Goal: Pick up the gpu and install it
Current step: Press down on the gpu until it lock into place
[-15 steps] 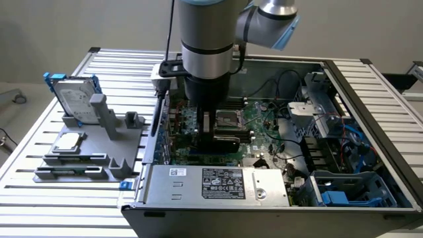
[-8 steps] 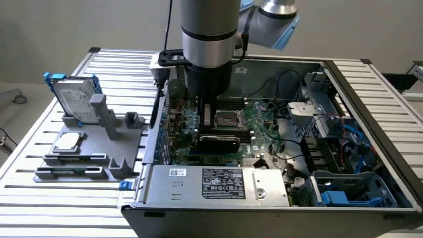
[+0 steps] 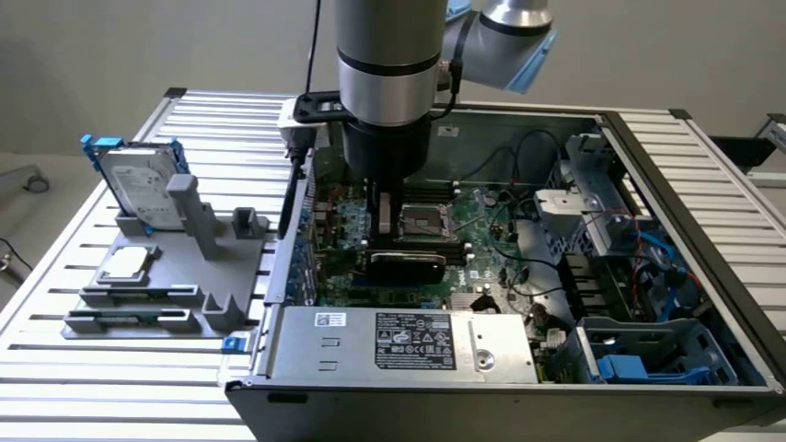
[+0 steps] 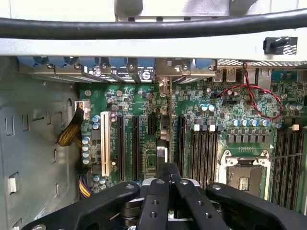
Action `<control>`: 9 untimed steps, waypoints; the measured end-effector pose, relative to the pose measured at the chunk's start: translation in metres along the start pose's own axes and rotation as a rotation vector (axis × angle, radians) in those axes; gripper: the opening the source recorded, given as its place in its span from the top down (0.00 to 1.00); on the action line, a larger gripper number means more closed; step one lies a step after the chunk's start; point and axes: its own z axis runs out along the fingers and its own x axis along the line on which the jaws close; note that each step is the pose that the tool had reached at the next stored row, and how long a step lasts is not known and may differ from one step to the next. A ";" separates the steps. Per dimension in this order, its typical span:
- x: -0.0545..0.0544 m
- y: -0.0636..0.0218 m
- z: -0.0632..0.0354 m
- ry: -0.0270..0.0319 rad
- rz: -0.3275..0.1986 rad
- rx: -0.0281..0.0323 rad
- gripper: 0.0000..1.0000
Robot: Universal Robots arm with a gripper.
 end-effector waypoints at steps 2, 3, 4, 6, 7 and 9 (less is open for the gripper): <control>0.000 0.0000 0.0000 0.0000 0.000 0.0000 0.89; 0.000 0.0000 0.0000 0.0000 0.000 0.0000 0.89; 0.000 0.0000 0.0000 0.0000 0.000 0.0000 0.89; 0.000 0.0000 0.0000 0.0000 0.000 0.0000 0.89; 0.000 0.0000 0.0000 0.0000 0.000 0.0000 0.89; 0.000 0.0000 0.0000 0.0000 0.000 0.0000 0.89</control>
